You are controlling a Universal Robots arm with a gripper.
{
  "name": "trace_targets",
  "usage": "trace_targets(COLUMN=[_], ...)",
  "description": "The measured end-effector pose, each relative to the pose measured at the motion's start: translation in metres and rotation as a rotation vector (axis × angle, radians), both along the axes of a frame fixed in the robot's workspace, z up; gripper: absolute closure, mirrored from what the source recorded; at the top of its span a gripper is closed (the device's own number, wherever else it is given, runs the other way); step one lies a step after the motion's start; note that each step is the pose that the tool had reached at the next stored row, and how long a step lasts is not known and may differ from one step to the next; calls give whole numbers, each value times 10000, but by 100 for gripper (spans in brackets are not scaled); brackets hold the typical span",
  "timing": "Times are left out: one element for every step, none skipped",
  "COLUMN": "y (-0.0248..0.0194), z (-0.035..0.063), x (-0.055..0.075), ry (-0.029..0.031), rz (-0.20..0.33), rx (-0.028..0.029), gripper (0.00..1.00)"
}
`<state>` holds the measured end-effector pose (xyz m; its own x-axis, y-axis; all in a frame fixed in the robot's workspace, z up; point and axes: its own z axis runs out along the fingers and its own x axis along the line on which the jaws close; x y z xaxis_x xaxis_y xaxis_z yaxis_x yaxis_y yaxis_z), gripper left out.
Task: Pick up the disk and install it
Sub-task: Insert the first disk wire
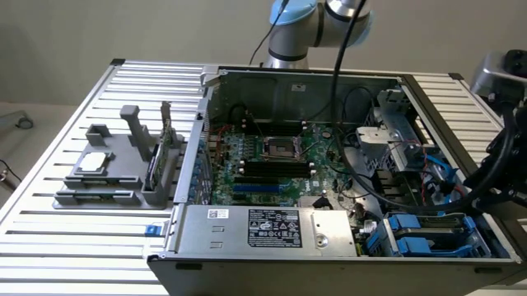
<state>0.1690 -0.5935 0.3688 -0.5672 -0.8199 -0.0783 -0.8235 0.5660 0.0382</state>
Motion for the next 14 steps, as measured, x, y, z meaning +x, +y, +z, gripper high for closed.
trace_targets(y=[0, 0, 0, 0, 0, 0, 0, 0, 0, 0, 0, 0, 0, 0], z=[0, 0, 0, 0, 0, -1, -1, -1, -1, -2, -2, -3, -3, -5], x=[0, 0, 0, 0, 0, 0, 0, 0, 0, 0, 0, 0, 0, 0], ry=[0, 0, 0, 0, 0, 0, 0, 0, 0, 1, 1, 1, 1, 1], rz=[-168, -335, -503, -686, -854, -1023, -1192, -1360, -1534, -1706, -1876, -2048, -2218, -2391], rx=[0, 0, 0, -1, -1, 0, 0, 0, -1, 0, 0, 1, 1, 1], gripper=[52, 52, 52, 52, 52, 52, 52, 52, 52, 52, 52, 52, 52, 52])
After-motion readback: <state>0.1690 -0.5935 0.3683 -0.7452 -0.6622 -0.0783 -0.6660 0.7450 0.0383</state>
